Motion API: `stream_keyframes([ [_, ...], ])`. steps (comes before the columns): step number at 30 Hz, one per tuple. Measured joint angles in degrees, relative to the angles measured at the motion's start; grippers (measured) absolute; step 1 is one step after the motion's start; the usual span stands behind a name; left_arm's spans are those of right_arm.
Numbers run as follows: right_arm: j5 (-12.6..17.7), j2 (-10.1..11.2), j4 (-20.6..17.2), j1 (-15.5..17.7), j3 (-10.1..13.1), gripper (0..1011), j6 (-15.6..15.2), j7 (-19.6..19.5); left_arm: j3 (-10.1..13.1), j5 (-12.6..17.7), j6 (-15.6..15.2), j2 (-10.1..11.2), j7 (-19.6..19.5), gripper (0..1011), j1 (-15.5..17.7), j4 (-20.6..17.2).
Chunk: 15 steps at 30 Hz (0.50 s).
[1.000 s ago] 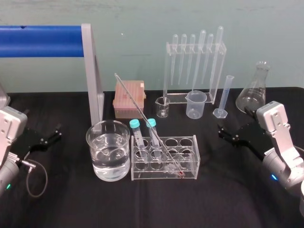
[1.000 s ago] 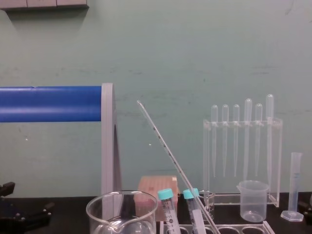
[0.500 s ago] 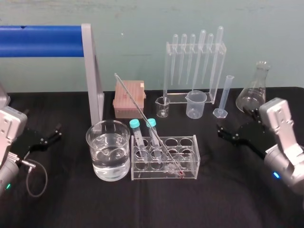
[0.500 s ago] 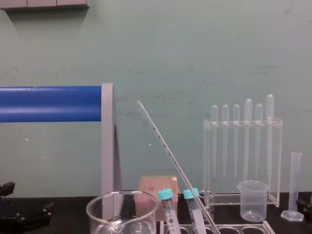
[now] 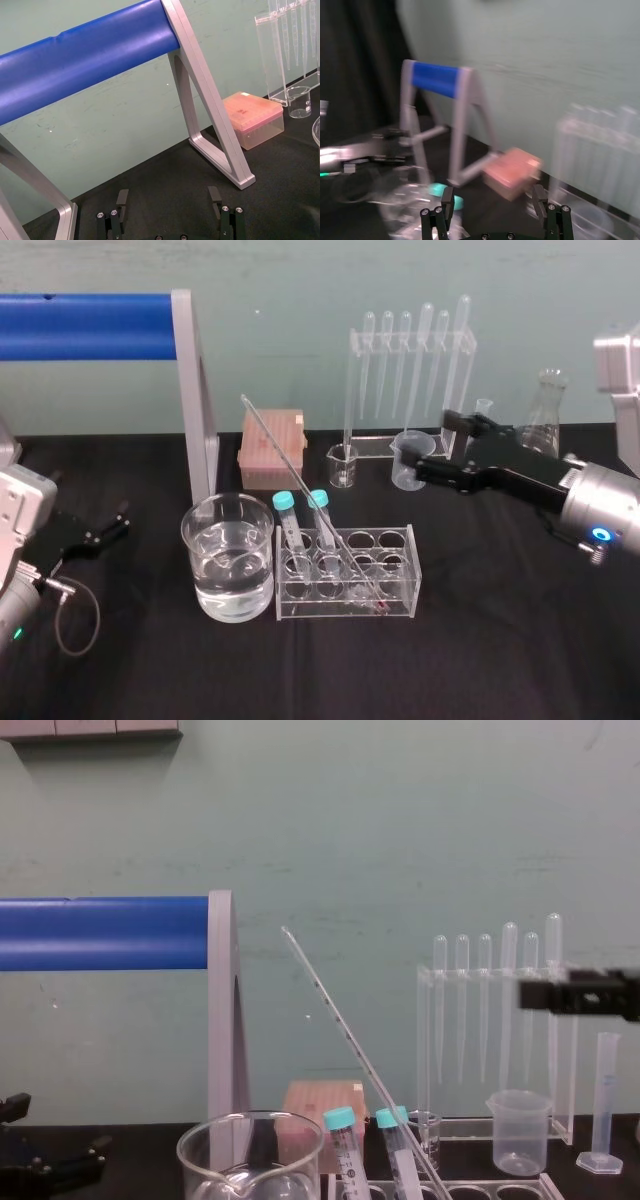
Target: Hold the thermometer with one hand and immerse one end into the beaker, then reinsert it into the test tube rack.
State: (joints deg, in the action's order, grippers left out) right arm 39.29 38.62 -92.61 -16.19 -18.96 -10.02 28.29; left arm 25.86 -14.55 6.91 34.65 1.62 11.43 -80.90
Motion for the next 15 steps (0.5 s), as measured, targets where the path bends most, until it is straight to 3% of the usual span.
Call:
stream_keyframes([
  [3,0.73,0.6,-1.1,-3.18,-2.61,1003,-0.86,5.19,0.0,0.0,0.0,0.0,0.0,1008,0.0,0.0],
  [4,0.73,0.6,-1.1,-3.18,-2.61,1003,-0.86,5.19,0.0,0.0,0.0,0.0,0.0,1008,0.0,0.0],
  [7,-0.36,0.42,-0.73,-7.01,-6.17,1003,-1.32,9.2,0.0,0.0,0.0,0.0,0.0,1008,0.0,0.0],
  [8,-0.36,0.42,-0.73,-7.01,-6.17,1003,-1.32,9.2,0.0,0.0,0.0,0.0,0.0,1008,0.0,0.0],
  [10,-2.26,-0.65,0.89,-10.48,-9.46,1003,-1.36,11.62,0.0,0.0,0.0,0.0,0.0,1008,0.0,0.0],
  [15,-5.14,-3.83,5.01,-15.47,-13.82,1003,-1.95,12.55,0.0,0.0,0.0,0.0,0.0,1008,0.0,0.0],
])
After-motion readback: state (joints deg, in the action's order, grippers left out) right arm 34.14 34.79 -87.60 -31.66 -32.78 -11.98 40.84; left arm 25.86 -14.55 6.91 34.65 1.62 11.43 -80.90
